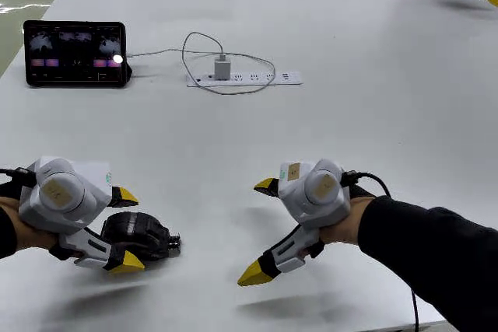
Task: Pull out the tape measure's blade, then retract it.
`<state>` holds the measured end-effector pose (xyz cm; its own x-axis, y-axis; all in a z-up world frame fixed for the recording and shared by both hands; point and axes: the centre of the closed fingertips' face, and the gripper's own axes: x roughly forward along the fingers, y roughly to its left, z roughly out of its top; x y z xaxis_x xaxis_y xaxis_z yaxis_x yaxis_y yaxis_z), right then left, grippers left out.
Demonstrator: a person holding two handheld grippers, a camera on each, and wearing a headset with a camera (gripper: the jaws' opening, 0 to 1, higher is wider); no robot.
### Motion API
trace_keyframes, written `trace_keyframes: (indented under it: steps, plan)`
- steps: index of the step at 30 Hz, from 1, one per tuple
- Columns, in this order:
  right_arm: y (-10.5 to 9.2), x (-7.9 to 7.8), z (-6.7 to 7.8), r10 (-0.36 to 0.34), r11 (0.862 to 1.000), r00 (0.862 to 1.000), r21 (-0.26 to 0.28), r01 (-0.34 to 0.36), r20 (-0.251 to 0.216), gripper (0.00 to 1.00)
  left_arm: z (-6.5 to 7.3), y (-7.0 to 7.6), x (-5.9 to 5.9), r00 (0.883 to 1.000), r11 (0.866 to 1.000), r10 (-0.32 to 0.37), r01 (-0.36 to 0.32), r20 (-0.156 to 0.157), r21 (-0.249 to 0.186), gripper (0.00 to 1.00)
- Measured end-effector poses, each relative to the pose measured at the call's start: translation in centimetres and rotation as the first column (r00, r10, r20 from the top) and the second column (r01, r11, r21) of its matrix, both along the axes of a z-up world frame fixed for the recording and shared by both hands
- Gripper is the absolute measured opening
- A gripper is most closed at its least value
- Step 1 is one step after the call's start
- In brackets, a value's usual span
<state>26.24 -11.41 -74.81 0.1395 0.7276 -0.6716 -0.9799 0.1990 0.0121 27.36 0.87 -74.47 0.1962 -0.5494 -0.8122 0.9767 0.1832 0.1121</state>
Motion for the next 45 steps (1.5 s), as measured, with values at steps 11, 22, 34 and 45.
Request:
trace_keyframes:
  steps: [11,22,34,45]
  plan:
    - [3.3,0.0,-0.3,0.054,0.998,0.998,0.014,-0.054,-0.006,0.90,-0.6,-0.2,-0.5,0.998,0.996,-0.045,0.048,-0.035,0.080,0.34]
    - [5.3,0.4,-0.9,0.081,0.996,0.997,0.024,-0.081,0.007,0.74,-0.9,0.1,-0.3,0.998,0.995,-0.035,0.040,-0.051,0.094,0.34]
    - [9.0,-0.3,-1.9,0.156,0.987,0.987,0.024,-0.157,0.039,0.48,-0.9,-0.1,-0.4,0.999,0.990,-0.036,0.041,-0.038,0.137,0.34]
    - [9.2,-0.6,-3.1,0.209,0.978,0.978,-0.013,-0.209,0.020,0.16,-0.9,0.0,-0.2,0.999,0.995,-0.017,0.020,-0.032,0.097,0.34]
